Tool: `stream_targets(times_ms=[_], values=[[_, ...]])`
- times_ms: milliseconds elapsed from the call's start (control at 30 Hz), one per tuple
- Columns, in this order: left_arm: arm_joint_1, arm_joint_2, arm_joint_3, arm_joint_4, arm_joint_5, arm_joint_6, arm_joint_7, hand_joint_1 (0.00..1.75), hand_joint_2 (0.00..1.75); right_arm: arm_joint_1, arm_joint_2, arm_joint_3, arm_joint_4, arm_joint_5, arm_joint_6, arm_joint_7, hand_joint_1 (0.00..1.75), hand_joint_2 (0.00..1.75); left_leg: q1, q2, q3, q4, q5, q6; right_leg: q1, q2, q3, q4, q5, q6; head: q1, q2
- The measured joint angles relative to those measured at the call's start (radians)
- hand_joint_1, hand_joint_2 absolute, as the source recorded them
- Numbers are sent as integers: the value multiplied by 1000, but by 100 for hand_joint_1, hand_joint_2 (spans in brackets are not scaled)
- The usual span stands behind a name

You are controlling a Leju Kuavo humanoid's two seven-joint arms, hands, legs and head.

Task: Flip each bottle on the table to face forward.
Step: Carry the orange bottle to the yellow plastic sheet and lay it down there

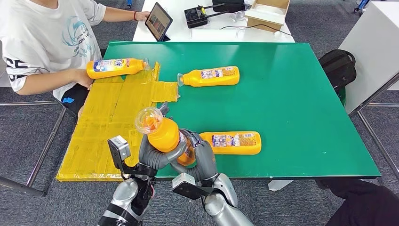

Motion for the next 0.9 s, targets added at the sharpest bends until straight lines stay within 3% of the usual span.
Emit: stream_targets(times_ms=[600, 667, 733, 800, 900], values=[[31, 0, 29, -34, 49, -48, -7, 175, 175, -15, 0, 14, 18, 18, 2, 3, 175, 175, 0, 1, 0, 0, 0, 0, 0, 0, 0, 0, 0, 0, 0, 0], [31, 0, 30, -34, 47, -47, -8, 175, 175, -17, 0, 14, 18, 24, 0, 6, 95, 175, 0, 1, 0, 0, 0, 0, 0, 0, 0, 0, 0, 0, 0, 0], [29, 0, 30, -35, 36, -42, -11, 175, 175, -19, 0, 14, 18, 35, -4, 13, 8, 87, 0, 1, 0, 0, 0, 0, 0, 0, 0, 0, 0, 0, 0, 0], [25, 0, 28, -39, 7, -16, -16, 175, 175, -20, 1, 17, 19, 49, -8, 28, 0, 0, 0, 1, 0, 0, 0, 0, 0, 0, 0, 0, 0, 0, 0, 0], [14, -2, 22, -48, -82, 96, -35, 175, 175, -20, 6, 20, 18, 39, 2, 50, 0, 0, 0, 1, 0, 0, 0, 0, 0, 0, 0, 0, 0, 0, 0, 0]])
